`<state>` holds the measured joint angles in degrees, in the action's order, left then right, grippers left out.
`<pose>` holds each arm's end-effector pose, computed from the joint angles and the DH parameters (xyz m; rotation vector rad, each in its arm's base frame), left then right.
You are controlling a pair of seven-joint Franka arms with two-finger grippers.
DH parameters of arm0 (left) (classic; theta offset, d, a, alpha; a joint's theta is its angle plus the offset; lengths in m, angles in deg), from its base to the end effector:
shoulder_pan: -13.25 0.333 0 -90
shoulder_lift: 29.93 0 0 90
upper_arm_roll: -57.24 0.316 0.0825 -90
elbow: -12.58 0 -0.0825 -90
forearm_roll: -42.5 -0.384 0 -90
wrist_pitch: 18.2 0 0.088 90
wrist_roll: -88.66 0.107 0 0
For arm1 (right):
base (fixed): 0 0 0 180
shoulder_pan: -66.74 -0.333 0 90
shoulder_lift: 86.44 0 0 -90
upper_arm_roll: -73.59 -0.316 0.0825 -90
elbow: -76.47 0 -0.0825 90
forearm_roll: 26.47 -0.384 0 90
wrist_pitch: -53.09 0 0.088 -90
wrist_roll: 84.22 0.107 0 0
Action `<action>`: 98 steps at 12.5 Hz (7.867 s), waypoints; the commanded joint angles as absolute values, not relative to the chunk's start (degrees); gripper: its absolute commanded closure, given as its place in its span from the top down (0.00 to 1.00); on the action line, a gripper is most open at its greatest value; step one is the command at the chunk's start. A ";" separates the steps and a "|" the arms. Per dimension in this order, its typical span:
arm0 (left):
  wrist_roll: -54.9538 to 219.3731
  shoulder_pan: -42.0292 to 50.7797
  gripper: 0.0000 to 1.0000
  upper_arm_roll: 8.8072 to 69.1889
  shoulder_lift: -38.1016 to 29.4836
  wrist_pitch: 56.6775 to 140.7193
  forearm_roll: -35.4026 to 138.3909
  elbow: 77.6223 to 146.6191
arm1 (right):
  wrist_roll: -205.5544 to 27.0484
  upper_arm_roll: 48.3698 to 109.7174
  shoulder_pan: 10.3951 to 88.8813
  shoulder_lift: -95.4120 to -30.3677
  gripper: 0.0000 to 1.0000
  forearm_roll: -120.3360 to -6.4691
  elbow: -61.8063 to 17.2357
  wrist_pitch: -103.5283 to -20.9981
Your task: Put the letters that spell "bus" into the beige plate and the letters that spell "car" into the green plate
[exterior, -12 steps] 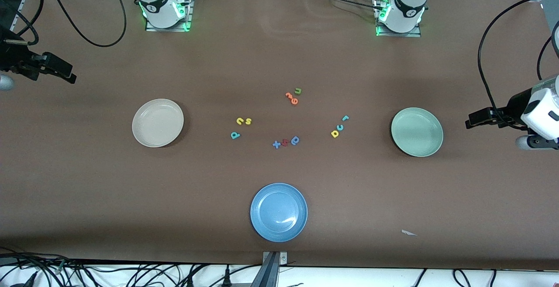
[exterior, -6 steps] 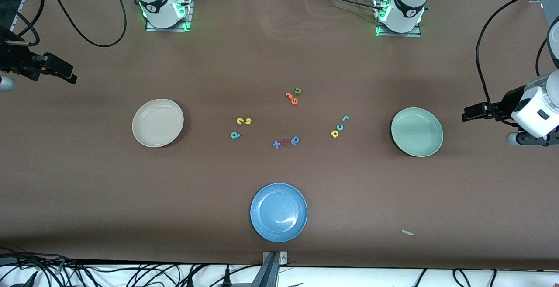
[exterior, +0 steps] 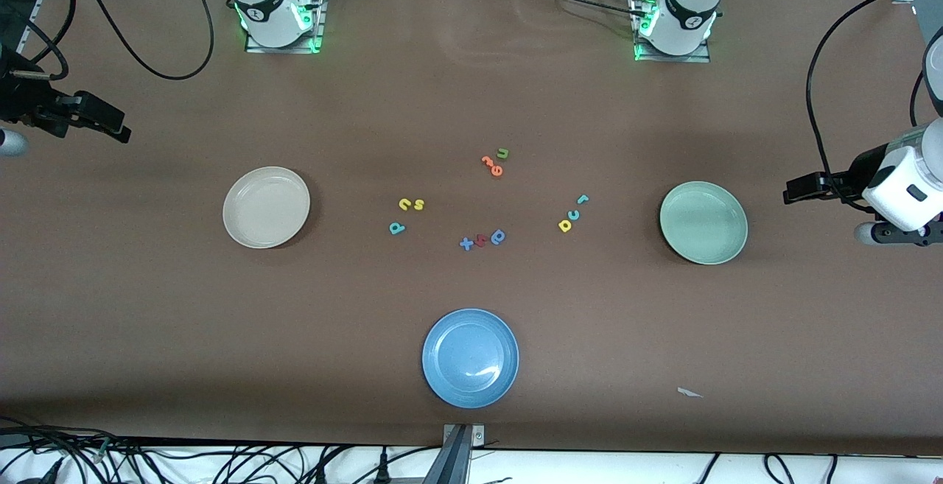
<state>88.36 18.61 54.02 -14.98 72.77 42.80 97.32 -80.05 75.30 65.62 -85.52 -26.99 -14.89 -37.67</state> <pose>0.6238 0.0266 0.5148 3.1097 0.0682 -0.2360 0.5597 -0.0047 0.6055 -3.1308 0.1305 0.0420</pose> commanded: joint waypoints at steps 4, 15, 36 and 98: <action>89.72 18.61 0.99 53.81 -15.25 71.45 41.54 96.96 | -79.91 74.91 66.03 -85.91 1.00 -26.12 -15.28 -38.05; 89.72 18.70 0.99 53.81 -15.08 71.54 41.54 96.96 | -79.74 74.82 66.03 -85.83 1.00 -26.38 -15.37 -38.14; 89.72 18.44 0.99 53.72 -14.37 71.54 41.62 97.05 | -79.74 74.74 66.03 -85.83 1.00 -26.21 -15.37 -38.14; 59.83 -1.69 0.79 45.55 -2.78 121.37 47.97 131.94 | 0.64 60.15 46.26 -48.93 0.74 -14.96 -14.60 -67.57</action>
